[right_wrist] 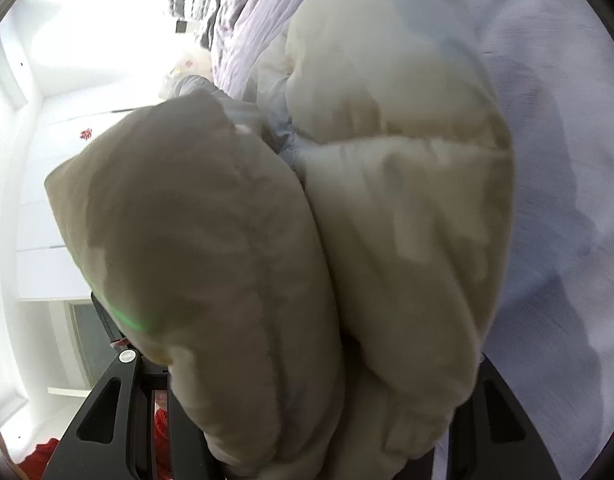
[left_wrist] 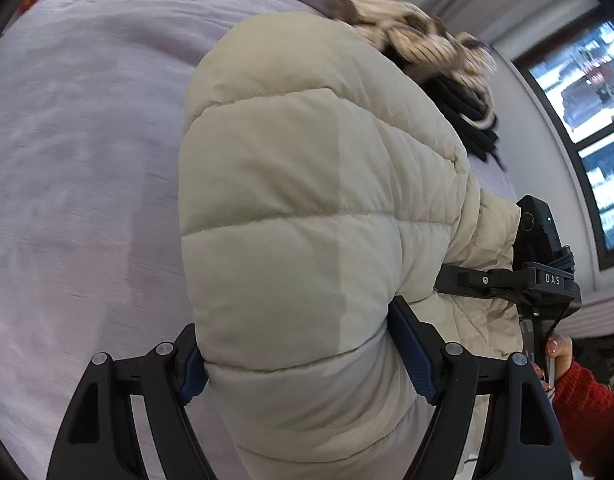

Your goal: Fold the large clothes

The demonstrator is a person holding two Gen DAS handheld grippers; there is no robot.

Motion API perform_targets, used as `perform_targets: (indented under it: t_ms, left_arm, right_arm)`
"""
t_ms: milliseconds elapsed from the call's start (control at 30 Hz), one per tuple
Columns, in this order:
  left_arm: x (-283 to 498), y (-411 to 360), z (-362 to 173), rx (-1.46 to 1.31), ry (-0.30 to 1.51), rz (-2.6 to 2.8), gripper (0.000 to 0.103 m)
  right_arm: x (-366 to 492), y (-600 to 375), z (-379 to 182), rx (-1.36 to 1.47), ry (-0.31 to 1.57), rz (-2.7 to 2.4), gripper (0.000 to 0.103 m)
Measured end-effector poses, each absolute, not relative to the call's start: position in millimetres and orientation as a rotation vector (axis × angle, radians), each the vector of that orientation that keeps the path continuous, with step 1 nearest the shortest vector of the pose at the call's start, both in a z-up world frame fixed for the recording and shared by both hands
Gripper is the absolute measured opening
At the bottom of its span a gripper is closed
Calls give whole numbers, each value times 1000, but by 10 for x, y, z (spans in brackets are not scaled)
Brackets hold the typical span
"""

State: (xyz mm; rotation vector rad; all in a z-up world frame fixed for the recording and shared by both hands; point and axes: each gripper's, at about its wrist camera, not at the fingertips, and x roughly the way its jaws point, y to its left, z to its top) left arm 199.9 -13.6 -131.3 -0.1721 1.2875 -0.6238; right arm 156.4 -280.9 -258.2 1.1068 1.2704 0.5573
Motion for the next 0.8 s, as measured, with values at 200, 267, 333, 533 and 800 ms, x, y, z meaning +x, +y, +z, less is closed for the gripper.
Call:
perform_targets:
  t_ms: [200, 267, 333, 533, 800]
  left_arm:
    - [2357, 333, -1481, -187, 1271, -535, 80]
    - [2439, 558, -1668, -168, 1259, -506, 80]
    - [2480, 628, -1759, -159, 1257, -481, 80]
    - [2630, 509, -2055, -188, 1287, -430, 81]
    - [2622, 397, -2038, -179, 1285, -418, 81]
  right_arm:
    - [2041, -2465, -2754, 1089, 1292, 596, 53]
    - [2168, -2447, -2822, 1080, 1298, 598, 53]
    - [2263, -2419, -2901, 1068, 1308, 589, 53]
    - [2348, -2554, -3056, 1005, 1371, 500, 61]
    - [2165, -2805, -2692, 866, 1379, 355, 65]
